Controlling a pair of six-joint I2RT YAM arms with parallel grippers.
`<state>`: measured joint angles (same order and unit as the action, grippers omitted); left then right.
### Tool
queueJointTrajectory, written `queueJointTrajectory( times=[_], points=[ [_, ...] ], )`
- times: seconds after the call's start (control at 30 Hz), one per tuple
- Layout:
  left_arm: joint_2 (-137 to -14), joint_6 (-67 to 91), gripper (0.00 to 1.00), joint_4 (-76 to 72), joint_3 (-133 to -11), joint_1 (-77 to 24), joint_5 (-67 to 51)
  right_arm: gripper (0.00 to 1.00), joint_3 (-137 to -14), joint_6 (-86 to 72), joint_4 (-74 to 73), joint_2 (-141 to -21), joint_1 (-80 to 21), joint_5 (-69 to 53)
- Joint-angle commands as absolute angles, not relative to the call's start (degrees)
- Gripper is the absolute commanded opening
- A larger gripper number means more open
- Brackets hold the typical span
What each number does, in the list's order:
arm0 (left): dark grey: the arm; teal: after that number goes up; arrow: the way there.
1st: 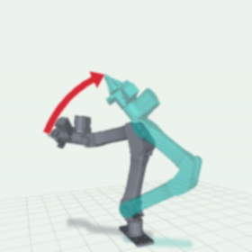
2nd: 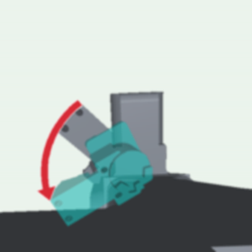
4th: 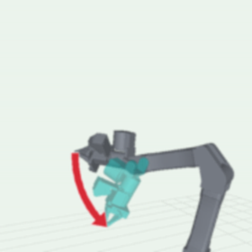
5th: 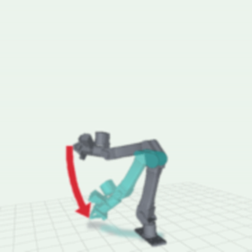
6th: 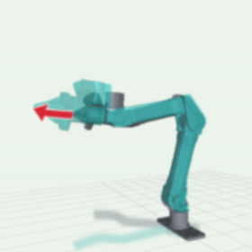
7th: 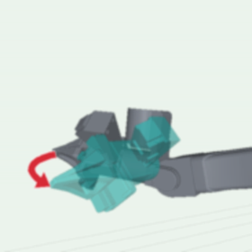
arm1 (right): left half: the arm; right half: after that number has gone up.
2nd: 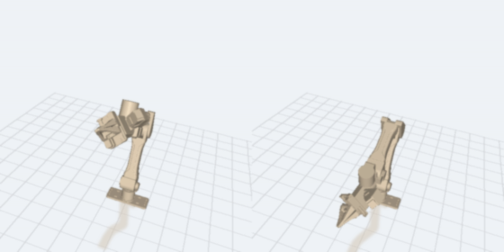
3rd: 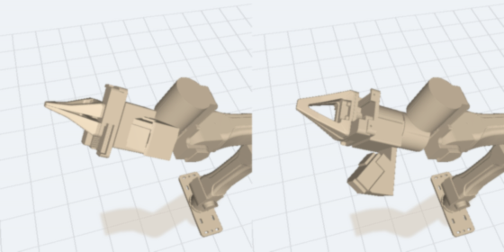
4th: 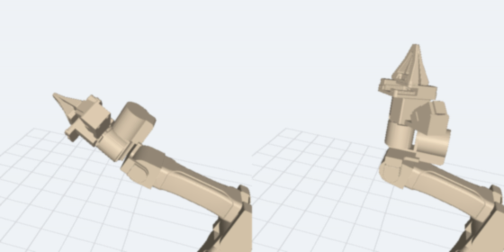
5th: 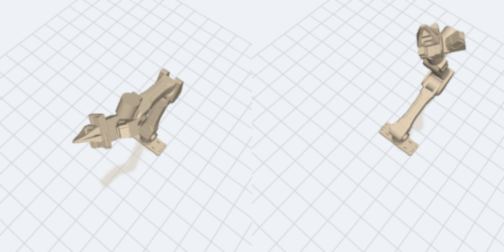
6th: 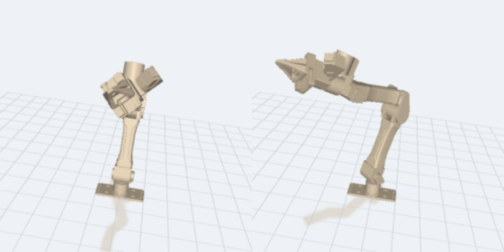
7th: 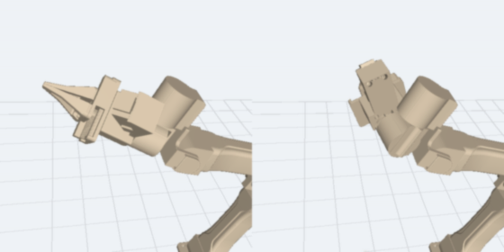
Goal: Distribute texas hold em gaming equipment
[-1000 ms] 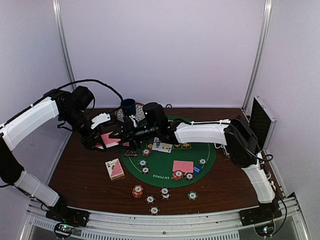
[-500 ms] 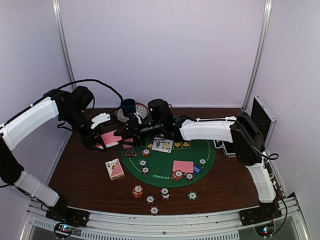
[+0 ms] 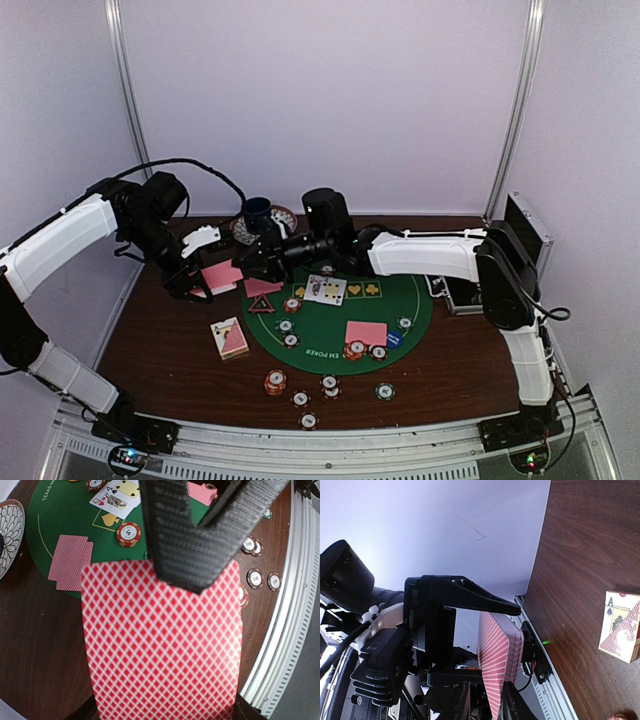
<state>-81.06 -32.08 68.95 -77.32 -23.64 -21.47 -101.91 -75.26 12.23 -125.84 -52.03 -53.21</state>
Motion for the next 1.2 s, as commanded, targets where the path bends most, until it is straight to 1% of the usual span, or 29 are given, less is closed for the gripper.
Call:
queueJointTrajectory(
  times=[0.0,0.27,0.37,0.47,0.63,0.67,0.8,1.03,1.17],
  points=[
    [-80.7,-32.9,0.0,67.2,-77.6,-23.8,-21.6,0.25,-101.5,-76.2,14.7,-124.7,-52.6,-54.6],
    [-80.6,-32.9,0.0,67.3,-77.7,-23.8,-21.4,0.27,-101.8,-78.9,17.9,-127.2,-53.5,-55.4],
    [-80.6,-32.9,0.0,67.2,-77.7,-23.8,-21.4,0.26,-102.0,-79.2,18.2,-127.6,-53.5,-55.5],
    [-80.4,-33.0,0.0,67.3,-77.7,-23.8,-21.3,0.21,-102.3,-79.3,18.0,-127.9,-53.5,-55.6],
    [-80.1,-33.0,0.0,67.3,-77.5,-23.8,-21.0,0.02,-102.3,-78.7,17.1,-127.2,-52.8,-55.3],
    [-80.1,-33.0,0.0,67.3,-77.4,-23.8,-20.9,0.0,-102.0,-78.2,16.5,-126.7,-52.4,-55.1],
    [-79.8,-33.0,0.0,67.3,-77.3,-23.8,-20.7,0.0,-100.3,-75.2,13.5,-123.7,-50.3,-54.7],
    [-79.7,-33.1,0.0,67.3,-77.2,-23.8,-20.5,0.0,-97.0,-63.0,1.3,-117.5,-44.9,-54.4],
    [-79.6,-33.0,0.0,67.2,-77.0,-23.8,-20.1,0.0,-99.9,-47.0,-18.8,-114.9,-41.5,-51.6]
  ],
)
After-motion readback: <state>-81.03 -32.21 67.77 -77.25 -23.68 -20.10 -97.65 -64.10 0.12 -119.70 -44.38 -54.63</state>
